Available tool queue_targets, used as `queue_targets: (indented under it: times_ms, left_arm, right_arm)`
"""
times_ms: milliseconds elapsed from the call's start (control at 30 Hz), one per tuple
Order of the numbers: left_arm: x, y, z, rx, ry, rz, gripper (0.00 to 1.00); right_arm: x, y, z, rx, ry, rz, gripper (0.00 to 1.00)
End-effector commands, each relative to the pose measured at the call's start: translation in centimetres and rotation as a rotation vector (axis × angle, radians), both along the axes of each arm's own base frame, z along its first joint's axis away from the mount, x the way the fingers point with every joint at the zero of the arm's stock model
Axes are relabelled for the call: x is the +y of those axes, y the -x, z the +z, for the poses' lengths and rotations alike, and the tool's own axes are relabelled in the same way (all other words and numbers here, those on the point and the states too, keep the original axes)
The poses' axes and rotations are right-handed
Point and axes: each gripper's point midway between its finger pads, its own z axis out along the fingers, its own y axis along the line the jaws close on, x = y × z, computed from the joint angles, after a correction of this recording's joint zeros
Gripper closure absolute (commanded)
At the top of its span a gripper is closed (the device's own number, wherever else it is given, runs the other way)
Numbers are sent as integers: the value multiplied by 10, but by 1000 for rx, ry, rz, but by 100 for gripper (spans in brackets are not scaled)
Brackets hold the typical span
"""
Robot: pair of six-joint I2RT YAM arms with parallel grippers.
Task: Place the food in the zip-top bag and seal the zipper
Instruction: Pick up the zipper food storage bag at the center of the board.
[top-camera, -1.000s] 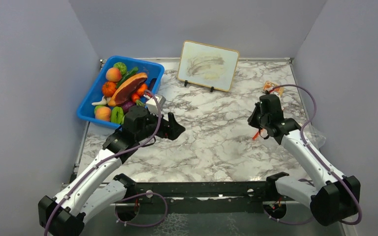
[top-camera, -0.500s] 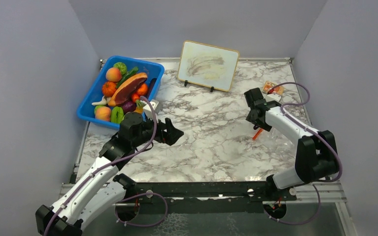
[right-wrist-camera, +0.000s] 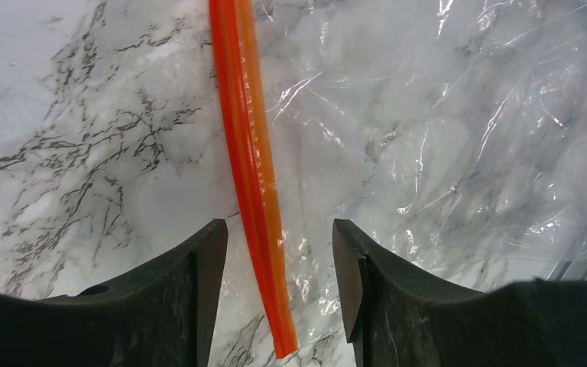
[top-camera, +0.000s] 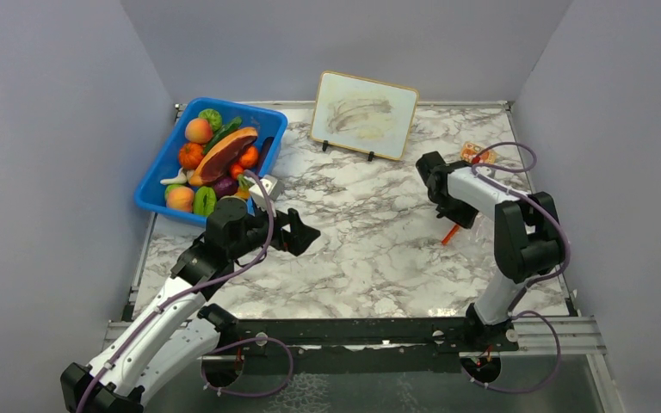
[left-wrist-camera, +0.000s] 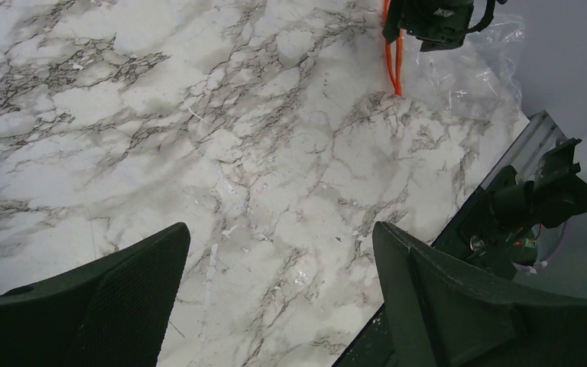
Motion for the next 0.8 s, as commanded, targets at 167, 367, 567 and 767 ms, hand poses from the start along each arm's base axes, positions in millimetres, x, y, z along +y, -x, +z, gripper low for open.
queue_targets:
  times_ms: [167,367,567,767]
  left_arm:
    - [-3,5,8,-45,14,-40,7]
    - [-3,3,7,-49,8,-34,7]
    - [-2,2,8,-52,6,-28,7]
    - [-2,2,5,-46,2,-28,7]
  right_arm:
    - [-25,0,-5,15,83,-105,50]
    - [-29,3,-11,32,113,-119,61]
    - [-34,6,-5,41,156,-138,98]
    - [-27,1,-2,26,98,-86,99]
